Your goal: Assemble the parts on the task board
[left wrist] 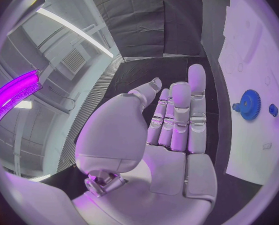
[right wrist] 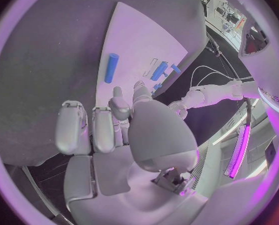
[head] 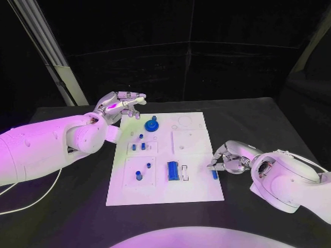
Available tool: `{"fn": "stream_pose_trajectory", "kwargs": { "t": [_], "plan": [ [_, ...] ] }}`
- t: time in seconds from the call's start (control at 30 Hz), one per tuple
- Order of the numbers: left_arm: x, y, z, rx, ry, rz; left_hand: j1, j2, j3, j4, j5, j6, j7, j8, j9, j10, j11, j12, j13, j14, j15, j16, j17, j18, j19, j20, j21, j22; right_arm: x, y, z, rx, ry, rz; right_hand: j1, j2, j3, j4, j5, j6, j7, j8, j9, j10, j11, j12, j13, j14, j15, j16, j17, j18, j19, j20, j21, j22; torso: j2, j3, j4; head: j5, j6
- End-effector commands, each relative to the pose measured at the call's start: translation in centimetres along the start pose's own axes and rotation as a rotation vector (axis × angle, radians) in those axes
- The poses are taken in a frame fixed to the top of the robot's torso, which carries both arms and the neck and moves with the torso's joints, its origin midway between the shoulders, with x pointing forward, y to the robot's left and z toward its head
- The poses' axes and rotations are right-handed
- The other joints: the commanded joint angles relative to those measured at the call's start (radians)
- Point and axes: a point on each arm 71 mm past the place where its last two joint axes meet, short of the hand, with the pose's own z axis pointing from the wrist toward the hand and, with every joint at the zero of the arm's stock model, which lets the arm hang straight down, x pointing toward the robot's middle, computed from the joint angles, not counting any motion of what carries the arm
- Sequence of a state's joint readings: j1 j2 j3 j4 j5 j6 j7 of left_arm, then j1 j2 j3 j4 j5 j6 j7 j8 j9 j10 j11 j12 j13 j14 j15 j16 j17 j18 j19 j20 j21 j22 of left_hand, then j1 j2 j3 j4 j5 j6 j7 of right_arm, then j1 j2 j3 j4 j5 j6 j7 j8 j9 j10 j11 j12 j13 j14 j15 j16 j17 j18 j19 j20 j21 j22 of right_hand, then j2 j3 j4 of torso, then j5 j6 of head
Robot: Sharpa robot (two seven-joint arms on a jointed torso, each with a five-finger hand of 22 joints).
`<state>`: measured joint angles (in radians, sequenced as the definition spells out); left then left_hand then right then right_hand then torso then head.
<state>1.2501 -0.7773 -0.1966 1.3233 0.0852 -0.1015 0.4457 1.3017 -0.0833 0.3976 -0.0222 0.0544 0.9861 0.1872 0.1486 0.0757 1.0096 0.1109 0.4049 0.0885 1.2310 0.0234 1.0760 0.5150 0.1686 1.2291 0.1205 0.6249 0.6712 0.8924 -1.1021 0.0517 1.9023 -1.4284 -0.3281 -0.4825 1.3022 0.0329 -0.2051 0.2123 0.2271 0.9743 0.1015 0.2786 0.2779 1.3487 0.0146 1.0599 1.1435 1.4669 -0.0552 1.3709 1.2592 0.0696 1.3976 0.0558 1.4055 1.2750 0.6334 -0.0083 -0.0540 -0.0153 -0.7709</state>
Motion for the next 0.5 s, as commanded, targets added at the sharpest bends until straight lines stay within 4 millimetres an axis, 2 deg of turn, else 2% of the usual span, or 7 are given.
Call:
{"fn": "stream_pose_trajectory", "kwargs": {
  "t": [0.03, 0.33, 0.4, 0.5],
  "plan": [
    [0.1, -0.01, 0.0, 0.003, 0.011, -0.008, 0.002, 0.008, -0.007, -0.001, 0.006, -0.008, 0.0, 0.006, -0.001, -0.01, 0.0, 0.002, 0.001, -0.008, 0.0, -0.003, -0.001, 0.014, -0.004, 0.001, -0.003, -0.001, -0.38, -0.16, -0.02, -0.004, -0.033, -0.098, 0.006, -0.003, -0.011, 0.004, 0.007, 0.013, -0.002, -0.002, -0.002, 0.005, 0.003, -0.004, -0.003, 0.047, 0.004, 0.0, 0.002, -0.001, 0.004, 0.004, 0.004, 0.003, 0.001, 0.0005, 0.0, -0.006, 0.002],
    [0.09, 0.1, -0.07, 0.0, 0.011, -0.009, 0.002, 0.008, -0.007, -0.001, 0.006, -0.008, 0.0, 0.006, -0.001, -0.01, 0.0, 0.002, 0.001, -0.008, 0.0, -0.003, -0.001, 0.014, -0.004, 0.001, -0.003, -0.001, -0.2, -0.71, 0.38, 0.026, -0.006, -0.176, -0.001, -0.002, -0.027, 0.02, 0.008, 0.038, -0.01, 0.01, 0.0, 0.008, -0.003, -0.005, -0.002, 0.046, 0.0, -0.002, 0.0, -0.001, 0.003, 0.001, 0.004, 0.002, 0.002, 0.0, 0.003, -0.006, -0.003],
    [0.06, 0.11, -0.08, 0.0, 0.011, -0.009, 0.002, 0.008, -0.007, -0.001, 0.006, -0.008, 0.0, 0.006, -0.001, -0.01, 0.0, 0.002, 0.001, -0.008, 0.0, -0.003, -0.001, 0.014, -0.004, 0.001, -0.003, -0.001, -0.03, -0.69, 0.52, 0.029, 0.01, -0.188, -0.002, -0.002, -0.028, 0.02, 0.008, 0.039, -0.01, 0.01, 0.001, 0.008, -0.003, -0.005, -0.002, 0.046, -0.001, -0.002, 0.0, -0.001, 0.003, 0.001, 0.004, 0.002, 0.001, -0.001, 0.0027, -0.006, -0.003],
    [0.04, 0.11, -0.1, -0.001, 0.011, -0.009, 0.002, 0.008, -0.007, -0.001, 0.006, -0.008, 0.0, 0.006, -0.001, -0.01, 0.0, 0.002, 0.001, -0.008, 0.0, -0.003, -0.001, 0.014, -0.004, 0.001, -0.003, -0.001, 0.28, -0.52, 0.73, 0.029, 0.037, -0.204, -0.003, -0.003, -0.03, 0.022, 0.007, 0.04, -0.011, 0.011, 0.001, 0.008, -0.003, -0.006, -0.003, 0.046, -0.001, -0.002, 0.0, -0.001, 0.002, 0.001, 0.003, 0.001, 0.002, -0.0006, 0.0022, -0.004, -0.005]
  ]
}}
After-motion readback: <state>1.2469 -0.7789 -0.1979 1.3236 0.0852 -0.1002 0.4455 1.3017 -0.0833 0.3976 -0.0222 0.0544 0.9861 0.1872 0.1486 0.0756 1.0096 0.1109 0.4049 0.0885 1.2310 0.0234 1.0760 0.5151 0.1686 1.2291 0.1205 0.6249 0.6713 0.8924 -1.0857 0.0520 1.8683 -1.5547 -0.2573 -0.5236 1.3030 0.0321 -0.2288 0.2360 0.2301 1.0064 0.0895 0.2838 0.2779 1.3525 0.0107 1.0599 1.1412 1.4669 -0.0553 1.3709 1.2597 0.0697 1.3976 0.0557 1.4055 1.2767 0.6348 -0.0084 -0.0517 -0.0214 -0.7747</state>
